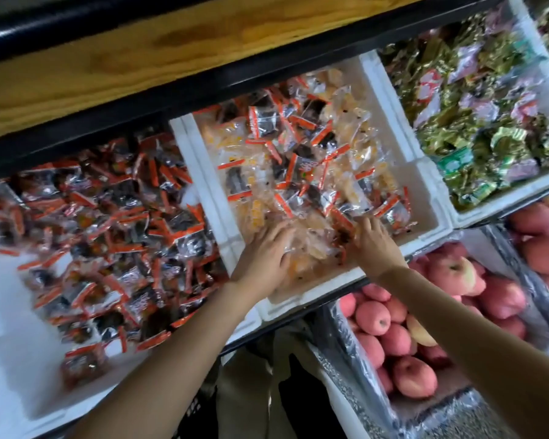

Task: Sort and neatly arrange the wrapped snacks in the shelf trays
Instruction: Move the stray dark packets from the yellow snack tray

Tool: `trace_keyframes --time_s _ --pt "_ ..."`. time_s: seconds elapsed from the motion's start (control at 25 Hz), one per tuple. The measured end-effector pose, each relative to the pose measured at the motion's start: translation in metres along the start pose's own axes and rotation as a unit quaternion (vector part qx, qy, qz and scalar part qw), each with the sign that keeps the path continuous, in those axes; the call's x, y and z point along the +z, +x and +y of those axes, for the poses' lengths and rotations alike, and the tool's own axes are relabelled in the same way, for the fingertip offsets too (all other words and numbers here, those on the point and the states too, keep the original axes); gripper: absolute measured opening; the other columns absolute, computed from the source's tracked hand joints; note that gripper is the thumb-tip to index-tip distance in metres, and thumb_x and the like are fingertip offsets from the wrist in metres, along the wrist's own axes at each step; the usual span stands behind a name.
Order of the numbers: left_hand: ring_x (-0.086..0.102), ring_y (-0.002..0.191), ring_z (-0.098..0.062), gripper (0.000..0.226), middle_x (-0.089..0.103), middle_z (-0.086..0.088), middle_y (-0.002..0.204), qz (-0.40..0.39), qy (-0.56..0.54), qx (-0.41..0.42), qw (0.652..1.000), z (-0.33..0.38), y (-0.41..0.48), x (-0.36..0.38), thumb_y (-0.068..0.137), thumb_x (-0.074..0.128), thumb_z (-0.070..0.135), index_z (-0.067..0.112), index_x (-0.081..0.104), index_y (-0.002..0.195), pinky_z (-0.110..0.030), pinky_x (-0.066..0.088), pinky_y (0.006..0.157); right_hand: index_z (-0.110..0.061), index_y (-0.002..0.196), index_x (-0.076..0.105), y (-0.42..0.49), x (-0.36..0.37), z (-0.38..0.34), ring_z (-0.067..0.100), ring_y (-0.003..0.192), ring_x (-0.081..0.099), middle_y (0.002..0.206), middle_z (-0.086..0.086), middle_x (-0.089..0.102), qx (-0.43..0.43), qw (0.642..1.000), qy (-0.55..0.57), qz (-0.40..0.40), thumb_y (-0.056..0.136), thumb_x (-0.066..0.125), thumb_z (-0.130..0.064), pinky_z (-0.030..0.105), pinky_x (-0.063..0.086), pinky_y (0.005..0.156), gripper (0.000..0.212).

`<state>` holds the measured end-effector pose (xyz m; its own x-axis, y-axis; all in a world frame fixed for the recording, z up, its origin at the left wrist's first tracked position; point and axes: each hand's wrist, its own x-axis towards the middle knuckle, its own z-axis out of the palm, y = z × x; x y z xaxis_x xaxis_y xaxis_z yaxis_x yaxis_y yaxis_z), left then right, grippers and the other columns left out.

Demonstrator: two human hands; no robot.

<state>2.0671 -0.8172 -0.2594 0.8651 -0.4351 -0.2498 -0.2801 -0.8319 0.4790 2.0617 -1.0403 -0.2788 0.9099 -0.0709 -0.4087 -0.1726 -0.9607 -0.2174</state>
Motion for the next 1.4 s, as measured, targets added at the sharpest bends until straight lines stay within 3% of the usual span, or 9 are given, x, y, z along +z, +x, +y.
trace_keyframes --time_s 0.16,0.28,0.44,0.6,0.76,0.96,1.12,1.32,1.4 --pt "-0.003 0.147 -0.021 0.055 0.003 0.005 0.160 -0.074 0.033 -0.002 0.997 0.026 0.029 0.029 0.100 0.036 0.020 0.026 0.017 0.151 -0.040 -0.005 0.118 -0.008 0.118 0.052 0.017 -0.007 0.019 0.035 0.100 0.060 0.112 0.018 0.061 0.035 0.997 0.028 -0.060 0.094 0.045 -0.020 0.038 0.046 0.077 0.027" --pt "-0.001 0.147 -0.022 0.054 0.010 0.002 0.159 -0.093 0.082 -0.022 0.992 0.027 0.033 0.040 0.101 0.036 0.026 0.025 0.016 0.151 -0.039 -0.008 0.119 -0.014 0.120 0.054 0.021 -0.026 0.026 0.036 0.097 0.061 0.106 0.016 0.066 0.012 0.999 0.033 -0.020 0.095 0.047 -0.022 0.035 0.043 0.072 0.027" --pt "0.021 0.142 -0.019 0.064 0.026 -0.003 0.154 -0.002 -0.114 -0.033 0.993 0.045 0.043 0.031 0.095 0.054 0.027 0.018 0.021 0.149 -0.036 0.016 0.116 -0.017 0.113 0.061 0.013 -0.049 0.032 0.030 0.088 0.064 0.100 0.008 0.069 -0.104 0.988 0.105 0.048 0.096 0.050 -0.024 0.033 0.045 0.070 0.022" --pt "0.055 0.114 -0.019 0.055 0.059 -0.005 0.127 0.015 -0.210 -0.042 0.977 0.076 0.044 0.024 0.090 0.062 0.031 0.016 0.042 0.139 -0.029 0.045 0.092 -0.012 0.095 0.067 -0.008 -0.056 0.025 0.006 0.075 0.058 0.086 -0.009 0.063 -0.245 0.939 0.241 0.025 0.090 0.062 -0.017 0.010 0.041 0.070 0.009" --pt "0.063 0.088 -0.015 0.052 0.067 -0.003 0.106 0.030 -0.196 -0.099 0.975 0.072 0.037 0.026 0.093 0.056 0.033 0.015 0.042 0.139 -0.022 0.049 0.067 -0.015 0.106 0.059 0.000 -0.042 0.033 0.007 0.079 0.059 0.092 -0.008 0.062 -0.147 0.942 0.301 0.034 0.092 0.057 -0.018 0.018 0.046 0.075 0.014" --pt "0.064 0.074 -0.017 0.048 0.067 -0.004 0.100 0.051 -0.123 -0.135 0.982 0.049 0.021 0.023 0.094 0.050 0.040 0.015 0.045 0.136 -0.026 0.050 0.055 -0.033 0.140 0.037 0.012 -0.004 0.044 0.020 0.112 0.057 0.124 -0.002 0.058 -0.093 0.961 0.163 -0.201 0.087 0.064 -0.026 0.035 0.043 0.100 0.060" --pt "0.064 0.075 -0.014 0.044 0.068 -0.003 0.100 0.056 -0.094 -0.129 0.986 0.045 0.016 0.021 0.095 0.049 0.039 0.014 0.048 0.131 -0.028 0.054 0.060 -0.031 0.142 0.031 0.016 0.002 0.027 0.028 0.117 0.053 0.135 0.005 0.051 -0.087 0.972 0.124 -0.179 0.087 0.064 -0.028 0.037 0.043 0.100 0.064" --pt "0.064 0.086 -0.015 0.050 0.067 -0.002 0.103 0.072 -0.117 -0.132 0.982 0.049 0.011 0.023 0.095 0.051 0.037 0.012 0.043 0.137 -0.028 0.055 0.071 -0.022 0.140 0.031 0.019 0.008 0.021 0.029 0.098 0.061 0.116 0.010 0.062 -0.070 0.977 0.127 -0.154 0.086 0.062 -0.015 0.038 0.051 0.085 0.062" --pt "0.064 0.089 -0.016 0.046 0.067 -0.003 0.104 0.070 -0.131 -0.143 0.979 0.046 0.010 0.025 0.095 0.051 0.037 0.011 0.047 0.133 -0.028 0.054 0.073 -0.021 0.132 0.039 0.019 0.010 0.020 0.028 0.091 0.062 0.107 0.009 0.066 -0.060 0.983 0.126 -0.120 0.091 0.056 -0.026 0.037 0.052 0.078 0.045"
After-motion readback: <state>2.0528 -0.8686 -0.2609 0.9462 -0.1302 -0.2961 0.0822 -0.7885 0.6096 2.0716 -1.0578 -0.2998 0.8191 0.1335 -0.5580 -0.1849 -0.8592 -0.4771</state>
